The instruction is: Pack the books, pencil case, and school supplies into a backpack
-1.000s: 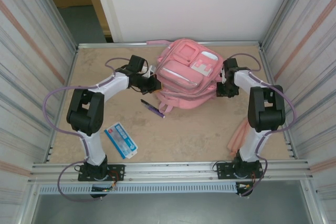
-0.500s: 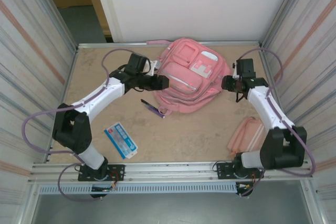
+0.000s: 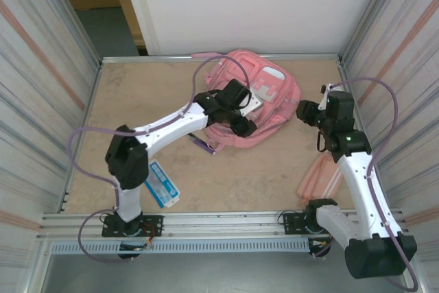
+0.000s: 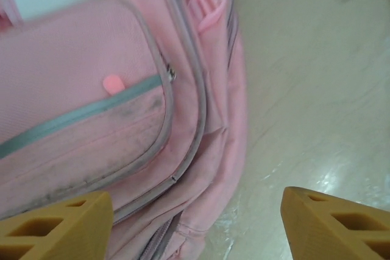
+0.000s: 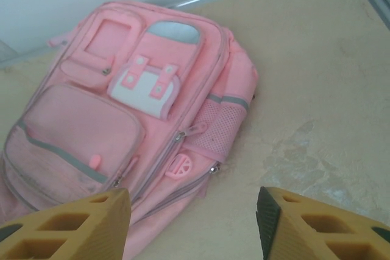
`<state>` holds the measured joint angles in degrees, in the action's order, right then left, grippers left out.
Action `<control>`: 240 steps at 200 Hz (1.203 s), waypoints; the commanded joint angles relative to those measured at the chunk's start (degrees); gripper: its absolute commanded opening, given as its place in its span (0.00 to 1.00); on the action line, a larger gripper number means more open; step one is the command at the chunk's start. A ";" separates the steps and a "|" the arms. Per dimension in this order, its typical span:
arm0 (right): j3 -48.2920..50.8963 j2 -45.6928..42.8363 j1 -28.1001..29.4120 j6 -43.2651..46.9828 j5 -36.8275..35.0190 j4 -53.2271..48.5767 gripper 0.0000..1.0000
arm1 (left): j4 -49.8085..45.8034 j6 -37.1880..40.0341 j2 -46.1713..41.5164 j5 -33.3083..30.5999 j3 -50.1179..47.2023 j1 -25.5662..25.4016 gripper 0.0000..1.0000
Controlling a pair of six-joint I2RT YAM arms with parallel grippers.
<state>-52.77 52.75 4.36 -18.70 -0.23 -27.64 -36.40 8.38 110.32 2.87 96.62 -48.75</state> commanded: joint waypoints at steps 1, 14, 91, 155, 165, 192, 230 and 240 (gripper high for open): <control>1.53 -0.71 -0.49 -0.90 -0.97 -1.14 0.57 | -4.38 0.75 3.88 1.88 4.81 0.90 0.75; 2.09 -0.81 -0.49 -1.12 -0.49 -0.83 0.57 | -4.25 -0.60 6.35 -0.62 6.85 0.36 0.76; 4.52 2.85 -0.58 -3.79 4.58 3.01 0.57 | -3.24 -1.69 19.40 -14.12 14.95 0.04 0.80; 1.47 15.68 -2.48 -0.38 20.71 3.64 0.71 | 0.48 -3.29 16.86 -17.63 12.12 -0.28 0.00; -0.58 19.95 -2.73 0.68 22.41 1.88 0.71 | 1.49 -2.75 14.60 -17.73 11.24 -0.37 0.00; -2.84 25.35 -3.29 -2.19 21.02 2.61 0.70 | 3.57 0.46 9.22 -17.72 9.73 -0.36 0.00; -7.44 31.70 -5.77 -5.84 33.05 5.69 0.67 | 1.91 4.02 4.06 -16.12 11.45 -0.47 0.00; -9.56 34.31 -6.41 -4.79 38.61 5.64 0.62 | 2.69 5.51 3.21 -15.97 10.80 -0.46 0.00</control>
<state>-56.71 82.52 -0.54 -22.76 25.04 -23.73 -36.58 9.34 120.20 -14.15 106.56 -48.99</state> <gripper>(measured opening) 0.669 0.055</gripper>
